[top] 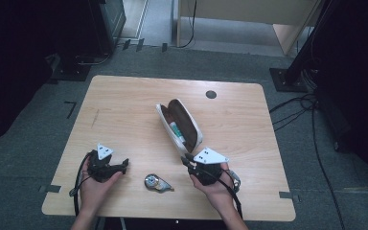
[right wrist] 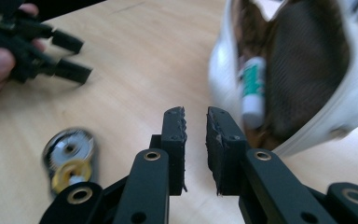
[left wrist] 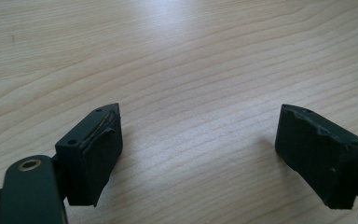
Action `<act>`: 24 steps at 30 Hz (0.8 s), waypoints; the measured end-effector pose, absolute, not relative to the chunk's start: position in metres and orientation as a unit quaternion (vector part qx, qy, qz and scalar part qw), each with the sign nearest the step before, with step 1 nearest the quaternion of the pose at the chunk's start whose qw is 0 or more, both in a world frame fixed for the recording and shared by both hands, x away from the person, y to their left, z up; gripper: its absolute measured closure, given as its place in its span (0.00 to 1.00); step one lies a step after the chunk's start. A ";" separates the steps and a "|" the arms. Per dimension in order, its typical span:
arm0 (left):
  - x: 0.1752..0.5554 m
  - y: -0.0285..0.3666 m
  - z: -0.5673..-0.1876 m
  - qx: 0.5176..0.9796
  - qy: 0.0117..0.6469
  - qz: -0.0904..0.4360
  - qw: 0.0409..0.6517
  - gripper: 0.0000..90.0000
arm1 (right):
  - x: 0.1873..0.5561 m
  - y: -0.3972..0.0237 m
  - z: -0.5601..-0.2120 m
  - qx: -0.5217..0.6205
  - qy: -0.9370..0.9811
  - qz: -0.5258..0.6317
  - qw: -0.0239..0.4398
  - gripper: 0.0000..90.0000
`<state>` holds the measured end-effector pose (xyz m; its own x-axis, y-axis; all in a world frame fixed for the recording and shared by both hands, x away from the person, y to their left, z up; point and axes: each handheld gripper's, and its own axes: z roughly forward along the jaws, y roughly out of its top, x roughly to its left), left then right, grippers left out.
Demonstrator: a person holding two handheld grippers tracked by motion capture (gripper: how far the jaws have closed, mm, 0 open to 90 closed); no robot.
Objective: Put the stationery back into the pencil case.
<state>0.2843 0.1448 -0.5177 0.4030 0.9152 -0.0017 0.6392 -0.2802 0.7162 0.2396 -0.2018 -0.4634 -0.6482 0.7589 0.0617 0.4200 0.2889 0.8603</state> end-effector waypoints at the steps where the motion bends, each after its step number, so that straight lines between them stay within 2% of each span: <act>1: 0.284 0.145 -0.517 0.774 0.500 0.210 0.328 0.18 | 0.236 -0.201 -0.469 0.375 0.784 0.463 0.174 0.86; 8: 0.278 0.145 -0.514 0.783 0.478 0.186 0.351 0.19 | 0.223 -0.198 -0.496 0.358 0.797 0.467 0.136 0.86; 10: 0.274 0.143 -0.513 0.789 0.465 0.175 0.362 0.27 | 0.219 -0.196 -0.501 0.353 0.802 0.464 0.127 0.86; 16: 0.267 0.133 -0.509 0.806 0.420 0.151 0.388 0.36 | 0.208 -0.191 -0.513 0.328 0.816 0.465 0.096 0.88; 24: 0.261 0.125 -0.507 0.822 0.374 0.107 0.415 0.49 | 0.203 -0.183 -0.518 0.315 0.824 0.463 0.082 0.88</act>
